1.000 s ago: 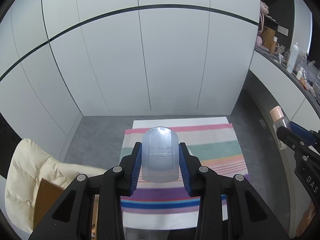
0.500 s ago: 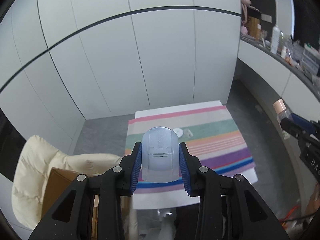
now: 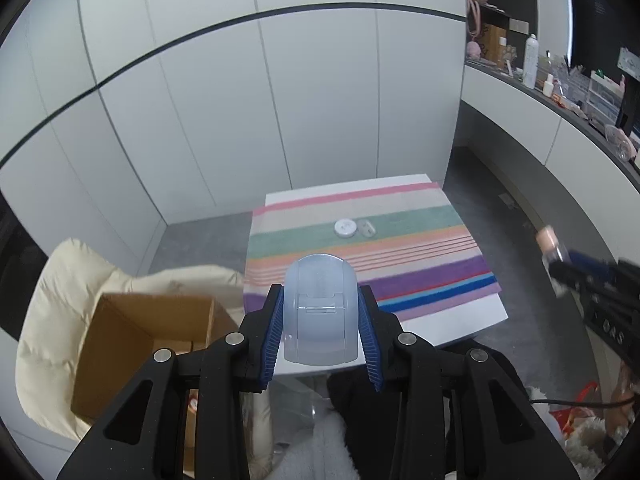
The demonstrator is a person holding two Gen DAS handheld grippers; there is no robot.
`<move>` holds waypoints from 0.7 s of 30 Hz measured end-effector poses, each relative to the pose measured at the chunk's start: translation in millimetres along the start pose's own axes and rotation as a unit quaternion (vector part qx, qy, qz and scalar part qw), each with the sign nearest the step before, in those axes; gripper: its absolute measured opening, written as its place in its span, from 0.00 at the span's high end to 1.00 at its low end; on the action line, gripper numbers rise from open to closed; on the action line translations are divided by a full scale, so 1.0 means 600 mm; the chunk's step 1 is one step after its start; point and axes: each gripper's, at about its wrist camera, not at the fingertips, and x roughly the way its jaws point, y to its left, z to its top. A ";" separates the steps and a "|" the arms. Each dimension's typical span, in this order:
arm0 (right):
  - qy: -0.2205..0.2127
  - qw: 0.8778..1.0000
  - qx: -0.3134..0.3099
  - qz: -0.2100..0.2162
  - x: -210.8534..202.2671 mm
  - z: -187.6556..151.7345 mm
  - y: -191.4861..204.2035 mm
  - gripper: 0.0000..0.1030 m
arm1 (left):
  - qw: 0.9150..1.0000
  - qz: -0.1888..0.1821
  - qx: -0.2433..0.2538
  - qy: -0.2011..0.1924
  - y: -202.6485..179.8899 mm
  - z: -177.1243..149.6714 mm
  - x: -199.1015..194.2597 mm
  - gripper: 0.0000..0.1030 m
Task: Organize objects
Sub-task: 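Lift and carry the bottle with the right tool while the left tool carries the case toward the box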
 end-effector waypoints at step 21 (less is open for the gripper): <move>0.058 0.996 -0.059 0.042 0.065 0.009 0.119 0.72 | 0.989 0.038 -0.132 0.056 0.225 -0.044 0.073 0.65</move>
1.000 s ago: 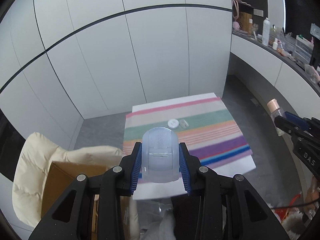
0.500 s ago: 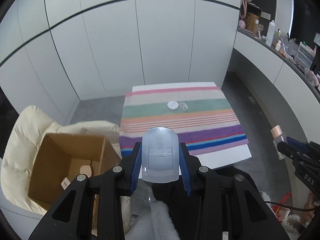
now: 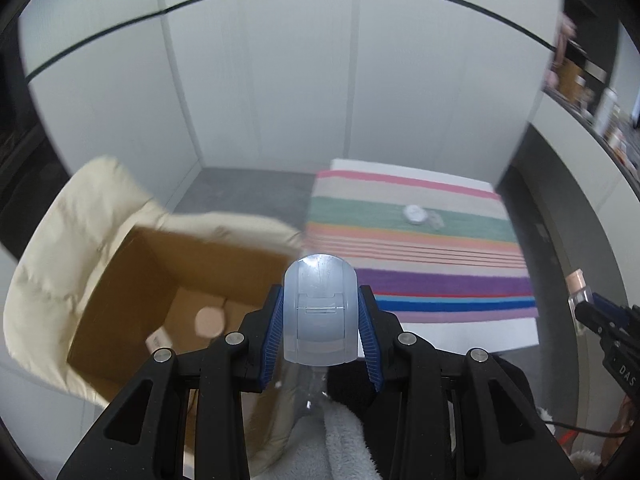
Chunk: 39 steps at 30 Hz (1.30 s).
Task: Organize objects
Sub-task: 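Lift and carry the bottle with the right tool while the left tool carries the case toward the box, then open the right tool over the box while the left tool releases the case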
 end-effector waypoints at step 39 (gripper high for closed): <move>0.003 0.948 -0.251 0.196 0.125 0.024 0.568 0.03 | 0.973 0.120 -0.194 -0.030 0.384 -0.112 -0.022 0.00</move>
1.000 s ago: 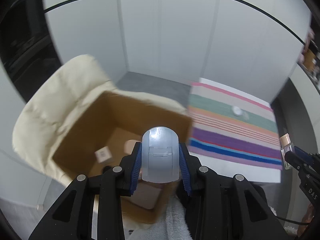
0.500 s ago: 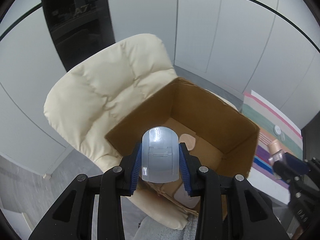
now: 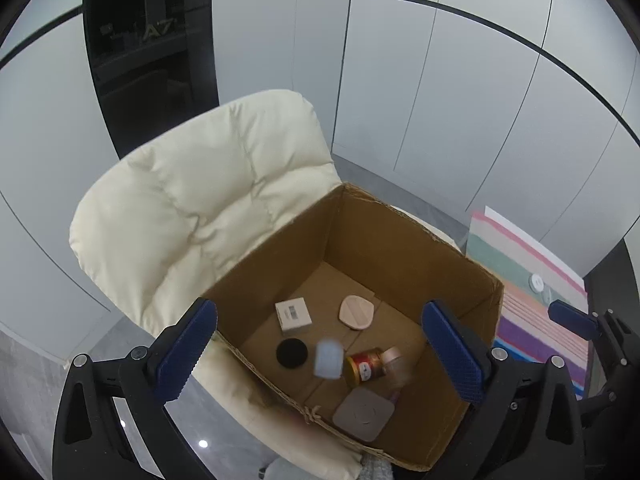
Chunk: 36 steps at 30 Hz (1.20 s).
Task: Organize objects
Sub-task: 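Open the right tool over the box while the left tool releases the case, then withdraw both tools from the box back over the tablecloth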
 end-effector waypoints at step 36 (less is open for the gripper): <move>0.013 0.999 0.030 -0.019 -0.029 -0.013 -0.045 0.03 | 0.999 -0.028 0.046 0.003 -0.061 -0.012 -0.011 0.00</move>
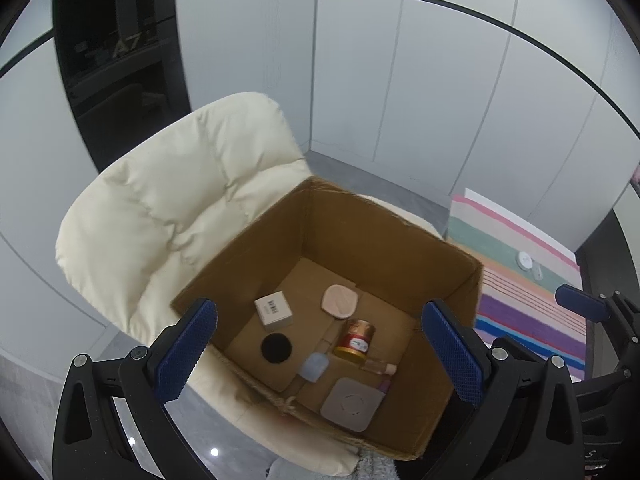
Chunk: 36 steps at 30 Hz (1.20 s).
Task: Organize objects
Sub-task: 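Withdraw both tools from the box back over the tablecloth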
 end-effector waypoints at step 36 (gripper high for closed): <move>-0.025 0.946 0.259 -0.192 -0.219 -0.232 -0.393 0.03 | 0.958 -0.183 0.219 0.035 -0.503 -0.023 0.011 0.00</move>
